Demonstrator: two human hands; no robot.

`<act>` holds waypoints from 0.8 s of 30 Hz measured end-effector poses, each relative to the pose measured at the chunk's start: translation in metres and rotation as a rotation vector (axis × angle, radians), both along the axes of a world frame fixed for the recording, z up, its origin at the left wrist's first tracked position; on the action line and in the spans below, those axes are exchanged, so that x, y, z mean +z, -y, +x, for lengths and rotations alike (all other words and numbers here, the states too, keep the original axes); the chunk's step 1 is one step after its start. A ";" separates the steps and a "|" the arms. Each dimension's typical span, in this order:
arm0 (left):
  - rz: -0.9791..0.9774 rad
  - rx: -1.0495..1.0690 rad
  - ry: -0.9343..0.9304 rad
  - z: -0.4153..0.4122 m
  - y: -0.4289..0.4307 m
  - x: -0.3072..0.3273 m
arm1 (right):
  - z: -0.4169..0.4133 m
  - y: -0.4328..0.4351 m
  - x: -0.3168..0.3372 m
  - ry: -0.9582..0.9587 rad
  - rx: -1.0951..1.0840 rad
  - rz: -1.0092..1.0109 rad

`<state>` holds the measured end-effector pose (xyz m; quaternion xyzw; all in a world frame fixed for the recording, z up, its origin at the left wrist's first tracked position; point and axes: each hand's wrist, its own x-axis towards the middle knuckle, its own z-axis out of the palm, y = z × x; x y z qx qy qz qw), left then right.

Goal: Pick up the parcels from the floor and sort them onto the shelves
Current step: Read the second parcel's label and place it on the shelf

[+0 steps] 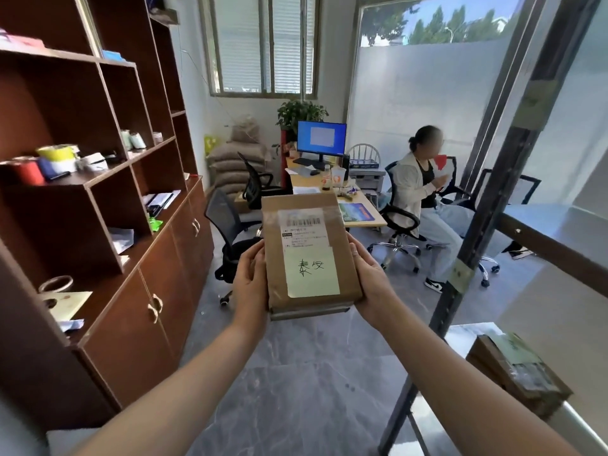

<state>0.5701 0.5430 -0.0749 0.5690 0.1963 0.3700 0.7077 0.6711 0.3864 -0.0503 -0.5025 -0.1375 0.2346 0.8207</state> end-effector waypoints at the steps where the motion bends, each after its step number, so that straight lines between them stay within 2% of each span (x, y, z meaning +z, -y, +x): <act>1: -0.003 -0.001 0.003 0.006 -0.010 0.001 | 0.005 -0.010 0.001 0.001 0.003 -0.006; 16: 0.017 -0.061 -0.028 0.101 -0.183 -0.015 | 0.086 -0.173 -0.015 0.010 -0.050 -0.048; 24: -0.003 -0.163 -0.069 0.167 -0.211 -0.029 | 0.137 -0.190 -0.031 -0.024 -0.120 -0.045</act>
